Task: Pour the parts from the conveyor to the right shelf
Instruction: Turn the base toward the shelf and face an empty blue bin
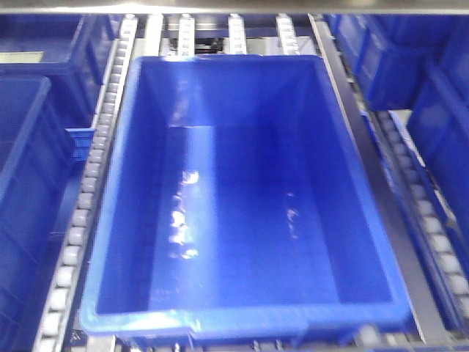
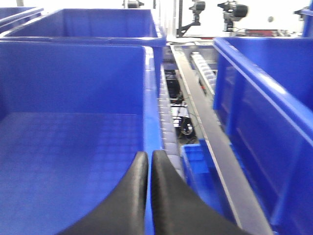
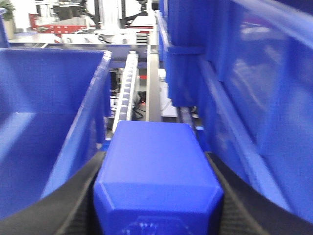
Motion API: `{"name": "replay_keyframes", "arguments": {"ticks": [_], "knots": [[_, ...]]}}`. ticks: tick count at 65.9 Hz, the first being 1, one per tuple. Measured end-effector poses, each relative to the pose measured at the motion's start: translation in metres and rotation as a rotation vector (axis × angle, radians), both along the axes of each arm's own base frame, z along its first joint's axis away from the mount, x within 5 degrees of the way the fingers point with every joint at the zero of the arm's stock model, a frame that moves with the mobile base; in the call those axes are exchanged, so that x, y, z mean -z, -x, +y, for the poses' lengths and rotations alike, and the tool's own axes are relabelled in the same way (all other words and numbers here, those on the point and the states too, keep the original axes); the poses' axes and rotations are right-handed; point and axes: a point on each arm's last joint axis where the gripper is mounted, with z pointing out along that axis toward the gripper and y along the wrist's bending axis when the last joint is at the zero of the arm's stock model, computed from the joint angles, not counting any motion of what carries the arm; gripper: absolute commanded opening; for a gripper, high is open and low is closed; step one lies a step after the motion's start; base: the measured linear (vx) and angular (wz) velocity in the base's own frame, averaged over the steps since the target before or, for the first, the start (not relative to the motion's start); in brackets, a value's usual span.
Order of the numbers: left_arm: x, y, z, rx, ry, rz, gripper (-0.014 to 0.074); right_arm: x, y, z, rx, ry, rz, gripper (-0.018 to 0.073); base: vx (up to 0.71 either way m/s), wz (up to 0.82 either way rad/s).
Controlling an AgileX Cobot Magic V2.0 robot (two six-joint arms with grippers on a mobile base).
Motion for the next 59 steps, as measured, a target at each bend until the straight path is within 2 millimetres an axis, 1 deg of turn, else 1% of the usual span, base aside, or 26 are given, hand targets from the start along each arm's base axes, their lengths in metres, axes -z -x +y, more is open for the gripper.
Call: {"name": "replay_keyframes", "arguments": {"ticks": [30, 59], "knots": [[0.0000, 0.0000, 0.0000, 0.000, 0.000, 0.000, -0.0006, 0.0000, 0.0000, 0.0000, 0.000, 0.000, 0.000, -0.0004, 0.10, 0.02], [0.0000, 0.0000, 0.0000, 0.000, 0.000, 0.000, -0.0006, 0.0000, 0.0000, 0.0000, 0.000, 0.000, 0.000, -0.0004, 0.01, 0.00]]}}
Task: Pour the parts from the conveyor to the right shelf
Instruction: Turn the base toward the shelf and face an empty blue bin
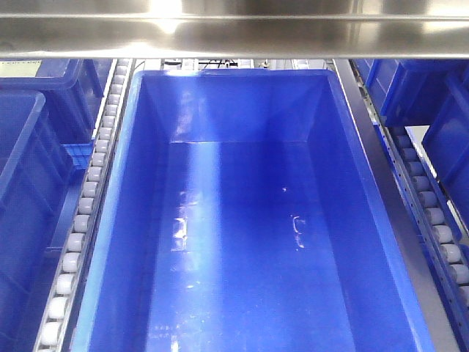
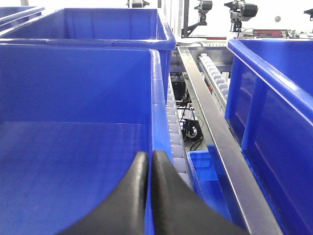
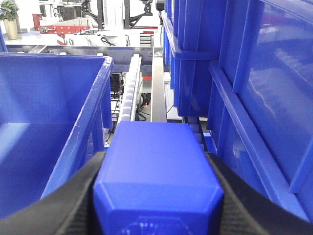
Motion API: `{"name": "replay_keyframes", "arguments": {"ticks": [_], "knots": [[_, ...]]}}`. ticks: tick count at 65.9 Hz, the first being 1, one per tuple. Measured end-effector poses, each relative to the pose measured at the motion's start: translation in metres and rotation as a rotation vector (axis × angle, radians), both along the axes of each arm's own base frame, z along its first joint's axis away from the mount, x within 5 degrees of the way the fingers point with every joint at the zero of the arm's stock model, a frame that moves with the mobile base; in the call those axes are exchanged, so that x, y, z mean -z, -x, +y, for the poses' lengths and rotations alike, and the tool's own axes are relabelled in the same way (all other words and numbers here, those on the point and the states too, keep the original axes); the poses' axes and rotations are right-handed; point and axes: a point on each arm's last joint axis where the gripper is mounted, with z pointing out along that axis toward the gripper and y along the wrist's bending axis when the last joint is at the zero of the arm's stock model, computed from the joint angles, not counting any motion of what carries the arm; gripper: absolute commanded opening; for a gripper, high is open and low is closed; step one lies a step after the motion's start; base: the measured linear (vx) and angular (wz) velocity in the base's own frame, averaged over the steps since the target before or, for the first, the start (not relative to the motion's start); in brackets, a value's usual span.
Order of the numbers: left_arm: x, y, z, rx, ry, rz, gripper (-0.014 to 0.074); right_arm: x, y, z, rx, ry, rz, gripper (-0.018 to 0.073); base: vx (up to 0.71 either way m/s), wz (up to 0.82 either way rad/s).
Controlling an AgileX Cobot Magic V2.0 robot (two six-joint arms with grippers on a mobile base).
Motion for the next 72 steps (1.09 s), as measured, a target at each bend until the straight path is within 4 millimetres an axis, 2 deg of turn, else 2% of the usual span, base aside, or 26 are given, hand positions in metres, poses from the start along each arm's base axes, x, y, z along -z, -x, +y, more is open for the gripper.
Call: {"name": "replay_keyframes", "arguments": {"ticks": [56, 63, 72], "knots": [[0.000, 0.000, 0.000, 0.000, 0.000, 0.000, -0.0006, 0.000, 0.000, 0.000, -0.003, -0.010, 0.000, -0.0004, 0.00, 0.00], [0.000, 0.000, 0.000, 0.000, 0.000, 0.000, -0.0006, -0.006, -0.003, 0.001, -0.006, -0.024, 0.007, -0.0004, 0.00, 0.00], [0.000, 0.000, 0.000, 0.000, 0.000, 0.000, -0.0006, -0.023, -0.019, 0.001, -0.006, -0.024, 0.069, -0.0004, 0.00, 0.00]]}}
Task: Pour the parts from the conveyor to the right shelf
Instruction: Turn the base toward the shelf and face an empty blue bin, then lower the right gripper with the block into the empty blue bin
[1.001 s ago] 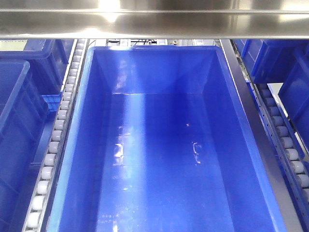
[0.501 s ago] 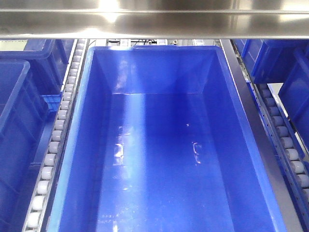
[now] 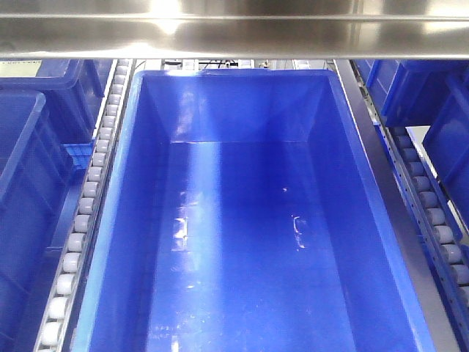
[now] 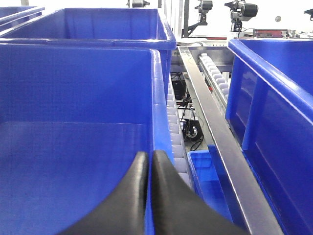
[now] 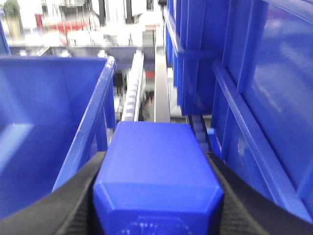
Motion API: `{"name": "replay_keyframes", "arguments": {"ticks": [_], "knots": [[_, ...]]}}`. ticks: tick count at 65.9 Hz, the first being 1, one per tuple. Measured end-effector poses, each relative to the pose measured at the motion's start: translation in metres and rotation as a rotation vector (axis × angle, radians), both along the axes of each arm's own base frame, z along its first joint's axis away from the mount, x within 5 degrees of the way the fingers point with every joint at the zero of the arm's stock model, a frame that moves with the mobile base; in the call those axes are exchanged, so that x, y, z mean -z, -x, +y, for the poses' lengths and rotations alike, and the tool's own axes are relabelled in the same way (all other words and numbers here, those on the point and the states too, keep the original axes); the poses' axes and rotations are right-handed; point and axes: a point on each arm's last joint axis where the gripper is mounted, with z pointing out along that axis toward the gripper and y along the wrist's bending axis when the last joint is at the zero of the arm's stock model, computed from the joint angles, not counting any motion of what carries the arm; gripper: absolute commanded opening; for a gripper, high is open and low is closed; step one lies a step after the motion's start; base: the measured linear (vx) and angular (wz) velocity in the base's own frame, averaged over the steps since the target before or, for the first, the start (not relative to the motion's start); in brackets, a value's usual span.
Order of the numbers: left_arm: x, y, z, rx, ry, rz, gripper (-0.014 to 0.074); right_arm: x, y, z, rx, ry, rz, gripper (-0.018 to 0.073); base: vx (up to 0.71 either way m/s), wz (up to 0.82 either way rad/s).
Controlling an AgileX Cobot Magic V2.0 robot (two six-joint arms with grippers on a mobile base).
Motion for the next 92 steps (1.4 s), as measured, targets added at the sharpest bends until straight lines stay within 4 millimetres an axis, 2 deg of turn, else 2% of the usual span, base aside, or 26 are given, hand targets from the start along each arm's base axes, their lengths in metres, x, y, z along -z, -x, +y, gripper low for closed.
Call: {"name": "replay_keyframes", "arguments": {"ticks": [7, 19, 31, 39, 48, 55, 69, 76, 92], "knots": [[0.000, 0.000, 0.000, 0.000, 0.000, 0.000, -0.0006, -0.016, -0.018, 0.003, -0.027, -0.009, 0.046, -0.0004, 0.00, 0.00], [0.000, 0.000, 0.000, 0.000, 0.000, 0.000, -0.0006, -0.034, -0.064, 0.019, -0.140, 0.002, 0.215, -0.0004, 0.00, 0.00], [0.000, 0.000, 0.000, 0.000, 0.000, 0.000, -0.0006, -0.043, -0.121, 0.056, -0.279, 0.060, 0.408, -0.0004, 0.00, 0.00], [0.000, 0.000, 0.000, 0.000, 0.000, 0.000, -0.0006, -0.041, -0.155, 0.087, -0.357, 0.099, 0.525, -0.0004, 0.00, 0.00], [0.000, 0.000, 0.000, 0.000, 0.000, 0.000, -0.0006, -0.026, -0.192, 0.123, -0.420, 0.153, 0.674, -0.0004, 0.00, 0.00], [0.000, 0.000, 0.000, 0.000, 0.000, 0.000, -0.0006, -0.012, -0.213, 0.150, -0.458, 0.196, 0.781, -0.0004, 0.00, 0.00], [0.000, 0.000, 0.000, 0.000, 0.000, 0.000, -0.0006, 0.017, -0.239, 0.192, -0.509, 0.273, 0.947, -0.0004, 0.00, 0.00], [0.000, 0.000, 0.000, 0.000, 0.000, 0.000, -0.0006, 0.035, -0.243, 0.203, -0.516, 0.307, 1.031, -0.0004, 0.00, 0.00], [0.000, 0.000, 0.000, 0.000, 0.000, 0.000, -0.0006, 0.073, -0.248, 0.210, -0.508, 0.356, 1.174, -0.0001, 0.00, 0.00]]}}
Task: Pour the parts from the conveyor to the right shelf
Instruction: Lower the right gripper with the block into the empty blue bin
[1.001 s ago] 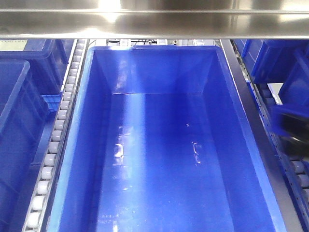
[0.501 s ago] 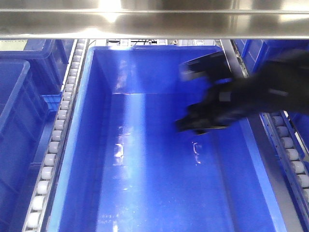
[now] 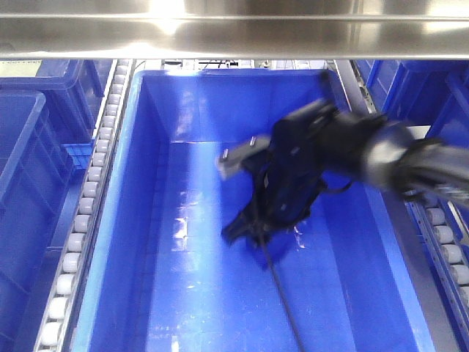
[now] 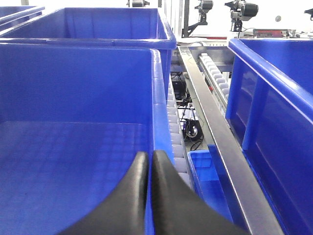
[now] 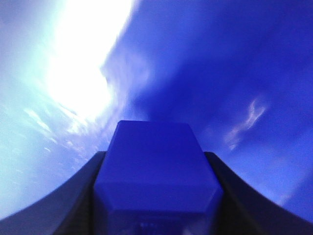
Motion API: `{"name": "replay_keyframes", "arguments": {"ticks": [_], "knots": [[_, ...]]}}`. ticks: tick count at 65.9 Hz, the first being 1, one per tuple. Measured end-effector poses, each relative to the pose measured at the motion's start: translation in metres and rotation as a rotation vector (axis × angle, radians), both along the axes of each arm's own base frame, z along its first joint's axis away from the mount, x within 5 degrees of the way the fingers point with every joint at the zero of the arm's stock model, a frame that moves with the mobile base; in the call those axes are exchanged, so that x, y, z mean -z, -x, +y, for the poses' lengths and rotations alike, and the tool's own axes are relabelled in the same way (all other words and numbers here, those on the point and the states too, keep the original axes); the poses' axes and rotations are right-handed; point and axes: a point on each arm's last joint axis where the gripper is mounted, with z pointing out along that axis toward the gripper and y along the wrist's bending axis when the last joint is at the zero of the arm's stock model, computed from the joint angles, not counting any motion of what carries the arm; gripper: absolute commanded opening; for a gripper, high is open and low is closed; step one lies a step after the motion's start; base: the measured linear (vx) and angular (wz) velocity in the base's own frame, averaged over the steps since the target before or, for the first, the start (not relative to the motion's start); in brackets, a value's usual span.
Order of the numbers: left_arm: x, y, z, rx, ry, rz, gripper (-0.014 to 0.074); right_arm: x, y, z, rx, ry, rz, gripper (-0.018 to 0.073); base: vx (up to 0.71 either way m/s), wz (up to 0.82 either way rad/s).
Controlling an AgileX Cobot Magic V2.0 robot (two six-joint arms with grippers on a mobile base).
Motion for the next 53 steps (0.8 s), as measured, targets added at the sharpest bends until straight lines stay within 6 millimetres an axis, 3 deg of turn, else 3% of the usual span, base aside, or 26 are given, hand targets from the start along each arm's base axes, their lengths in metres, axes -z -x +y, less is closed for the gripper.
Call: {"name": "replay_keyframes", "arguments": {"ticks": [14, 23, 29, 44, 53], "knots": [[0.000, 0.000, 0.000, 0.000, 0.000, 0.000, -0.0006, 0.021, -0.004, 0.003, -0.001, 0.030, 0.045, 0.0017, 0.00, 0.00], [0.000, 0.000, 0.000, 0.000, 0.000, 0.000, -0.0006, 0.022, -0.005, 0.003, -0.001, 0.030, 0.045, 0.0077, 0.00, 0.00], [0.000, 0.000, 0.000, 0.000, 0.000, 0.000, -0.0006, 0.022, -0.005, 0.003, 0.000, 0.030, 0.045, 0.0172, 0.00, 0.00], [0.000, 0.000, 0.000, 0.000, 0.000, 0.000, -0.0006, 0.022, -0.005, 0.003, 0.002, 0.029, 0.045, 0.0544, 0.00, 0.00], [0.000, 0.000, 0.000, 0.000, 0.000, 0.000, -0.0006, 0.020, -0.005, 0.005, 0.000, 0.018, 0.029, 0.0641, 0.00, 0.00]]}}
